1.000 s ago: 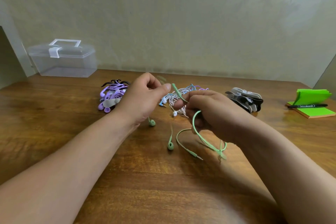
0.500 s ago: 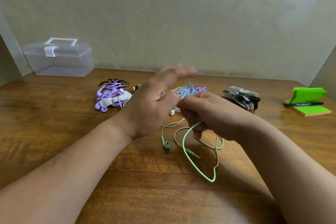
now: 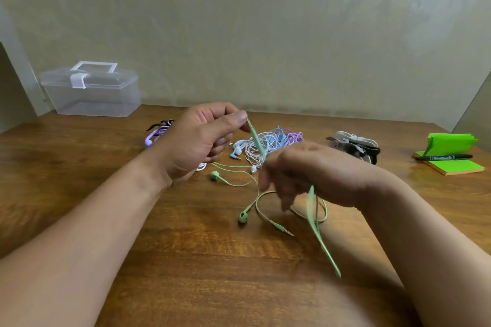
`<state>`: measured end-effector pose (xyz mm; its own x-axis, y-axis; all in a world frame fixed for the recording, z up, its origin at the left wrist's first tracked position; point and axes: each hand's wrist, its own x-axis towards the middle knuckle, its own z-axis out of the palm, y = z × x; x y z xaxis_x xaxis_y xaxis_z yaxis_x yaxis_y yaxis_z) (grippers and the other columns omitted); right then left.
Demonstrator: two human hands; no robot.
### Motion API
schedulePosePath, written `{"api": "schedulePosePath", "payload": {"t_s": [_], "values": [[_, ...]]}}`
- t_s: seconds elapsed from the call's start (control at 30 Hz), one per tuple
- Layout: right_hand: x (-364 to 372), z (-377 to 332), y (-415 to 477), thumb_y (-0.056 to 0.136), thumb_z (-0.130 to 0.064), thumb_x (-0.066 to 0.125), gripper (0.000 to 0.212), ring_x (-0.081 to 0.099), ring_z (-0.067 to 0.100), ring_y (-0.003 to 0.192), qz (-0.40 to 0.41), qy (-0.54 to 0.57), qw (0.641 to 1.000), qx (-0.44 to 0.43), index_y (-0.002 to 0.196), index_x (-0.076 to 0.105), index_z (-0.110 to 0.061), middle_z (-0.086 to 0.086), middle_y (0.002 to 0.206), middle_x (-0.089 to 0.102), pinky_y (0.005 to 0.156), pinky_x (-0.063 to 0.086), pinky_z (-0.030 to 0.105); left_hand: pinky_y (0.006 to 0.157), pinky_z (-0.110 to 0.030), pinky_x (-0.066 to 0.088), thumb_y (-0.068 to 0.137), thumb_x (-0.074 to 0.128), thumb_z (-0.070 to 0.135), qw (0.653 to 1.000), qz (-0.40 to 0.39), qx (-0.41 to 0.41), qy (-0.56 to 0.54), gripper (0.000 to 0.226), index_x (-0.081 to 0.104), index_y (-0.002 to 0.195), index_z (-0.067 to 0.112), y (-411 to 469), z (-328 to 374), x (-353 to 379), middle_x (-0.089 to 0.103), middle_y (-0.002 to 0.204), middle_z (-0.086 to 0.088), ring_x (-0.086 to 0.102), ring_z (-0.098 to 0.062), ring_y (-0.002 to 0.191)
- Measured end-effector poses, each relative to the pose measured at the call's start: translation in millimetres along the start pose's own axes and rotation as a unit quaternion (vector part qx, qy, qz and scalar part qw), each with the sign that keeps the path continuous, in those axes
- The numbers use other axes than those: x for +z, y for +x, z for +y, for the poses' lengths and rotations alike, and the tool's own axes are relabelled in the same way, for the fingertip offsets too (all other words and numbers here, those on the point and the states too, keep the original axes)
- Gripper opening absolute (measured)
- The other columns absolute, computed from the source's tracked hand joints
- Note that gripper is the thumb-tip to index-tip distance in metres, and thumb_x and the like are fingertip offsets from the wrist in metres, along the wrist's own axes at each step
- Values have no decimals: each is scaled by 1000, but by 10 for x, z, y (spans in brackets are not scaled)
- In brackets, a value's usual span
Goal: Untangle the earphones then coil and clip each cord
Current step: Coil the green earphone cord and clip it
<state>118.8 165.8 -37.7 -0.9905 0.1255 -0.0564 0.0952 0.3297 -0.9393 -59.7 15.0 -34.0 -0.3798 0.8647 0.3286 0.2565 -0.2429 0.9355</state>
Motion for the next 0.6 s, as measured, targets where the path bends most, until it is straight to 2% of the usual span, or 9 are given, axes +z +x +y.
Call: {"api": "schedulePosePath", "payload": {"t_s": [0.07,0.17,0.23,0.3,0.4,0.47,0.53,0.6], "values": [[41,15,-2,105,-18,50,28,66,29,82,-82,-30,996,2,110,73,-4,13,82,65,79,56,38,43,-21,19,100,58,23,1000,-9,6,19,23,67,83,10,-3,-6,5,30,54,1,21,-13,47],[33,36,48,91,-21,50,40,71,28,108,-15,35,999,-8,126,65,-8,12,112,75,89,55,41,48,-22,28,101,62,14,995,-23,28,93,22,66,81,6,-8,-41,35,47,52,6,34,-10,48],[25,34,73,90,-25,52,44,71,29,113,20,85,996,-22,130,63,-10,13,117,75,89,56,41,61,-26,42,99,67,16,985,-46,51,159,20,68,84,3,-13,-79,68,63,63,1,51,-6,62],[45,44,86,97,-32,61,37,74,32,100,34,96,994,-30,125,64,-8,12,104,74,89,57,46,71,-35,47,94,70,26,977,-59,60,194,19,71,85,10,-9,-134,96,70,77,-5,57,-9,75],[47,56,83,104,-30,62,28,61,18,66,67,26,997,-38,115,70,-5,1,71,58,69,57,38,64,-30,38,93,73,30,973,-44,68,218,23,63,79,14,-3,-163,91,57,69,6,47,-9,68],[-4,26,73,106,-24,57,27,49,14,55,118,1,992,-53,106,72,-2,-3,61,49,58,50,30,61,-29,35,95,74,31,972,-34,65,223,33,58,77,9,1,-142,81,49,66,2,42,-12,65],[-86,-3,69,107,-16,54,29,45,18,53,214,20,975,-53,86,70,-4,1,58,45,53,46,31,52,-26,31,97,69,28,985,-14,40,169,38,52,73,5,9,-100,38,42,58,1,36,-13,55],[-188,18,57,100,-15,51,32,47,26,56,289,29,956,-34,71,61,-6,7,58,47,55,48,38,42,-23,24,98,68,26,999,7,13,52,37,50,69,11,23,-65,-52,34,50,3,27,-12,44]]}}
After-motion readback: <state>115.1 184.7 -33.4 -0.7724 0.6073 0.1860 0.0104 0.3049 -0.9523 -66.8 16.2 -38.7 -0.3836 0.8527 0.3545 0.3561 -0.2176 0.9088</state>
